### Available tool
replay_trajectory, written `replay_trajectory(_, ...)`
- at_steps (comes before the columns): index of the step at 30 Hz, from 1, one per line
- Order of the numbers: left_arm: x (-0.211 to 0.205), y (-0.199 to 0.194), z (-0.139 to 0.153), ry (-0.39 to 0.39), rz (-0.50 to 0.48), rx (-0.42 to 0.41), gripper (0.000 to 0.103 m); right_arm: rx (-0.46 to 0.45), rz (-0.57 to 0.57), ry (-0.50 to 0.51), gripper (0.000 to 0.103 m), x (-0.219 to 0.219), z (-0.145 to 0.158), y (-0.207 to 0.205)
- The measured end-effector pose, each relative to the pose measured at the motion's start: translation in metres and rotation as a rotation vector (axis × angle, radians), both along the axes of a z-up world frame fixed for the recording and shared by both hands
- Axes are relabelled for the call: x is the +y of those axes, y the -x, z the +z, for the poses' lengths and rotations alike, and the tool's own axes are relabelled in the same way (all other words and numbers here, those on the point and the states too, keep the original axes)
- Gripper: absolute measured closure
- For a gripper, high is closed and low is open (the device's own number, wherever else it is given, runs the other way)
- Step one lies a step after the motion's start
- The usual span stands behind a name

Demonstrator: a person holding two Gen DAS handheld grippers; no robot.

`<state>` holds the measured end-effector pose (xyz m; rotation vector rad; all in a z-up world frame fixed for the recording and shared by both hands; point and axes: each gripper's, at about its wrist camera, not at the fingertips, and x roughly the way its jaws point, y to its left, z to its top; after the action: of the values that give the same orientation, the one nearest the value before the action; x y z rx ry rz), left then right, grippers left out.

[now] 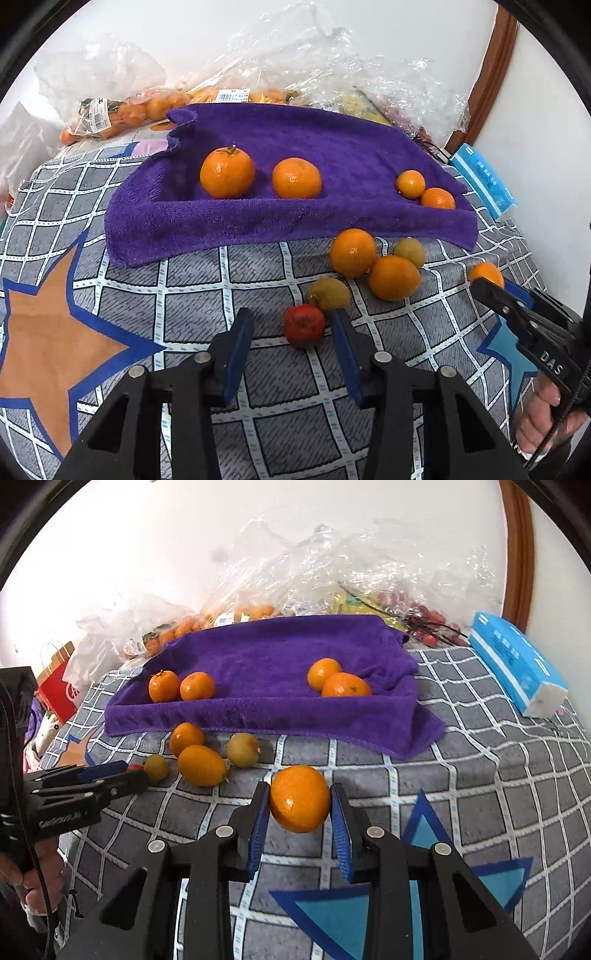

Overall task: Organize fruits
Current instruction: 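Close the left tool on the small red tomato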

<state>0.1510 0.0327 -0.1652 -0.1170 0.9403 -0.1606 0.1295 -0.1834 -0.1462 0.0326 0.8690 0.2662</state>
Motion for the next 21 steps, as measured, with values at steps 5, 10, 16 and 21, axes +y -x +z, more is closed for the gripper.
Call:
replay_trajectory(5,-0.004,-0.001,-0.002,-0.012,0.003,-0.002,0.076,-0.004,-0.012,0.003,0.071,-0.008,0.001,0.007)
replay_trajectory(10,-0.005,-0.001,-0.001,-0.024,0.009,-0.004,0.079,-0.011,-0.024,-0.006,0.071,-0.013,0.005,0.012)
replay_trajectory(16,0.002,0.004,0.006,0.003,0.032,-0.006,0.079,-0.032,-0.022,-0.001,0.071,-0.014,0.015,0.016)
replay_trajectory(21,0.008,0.008,0.011,0.006,0.049,-0.016,0.079,-0.054,-0.014,0.005,0.071,-0.011,0.021,0.016)
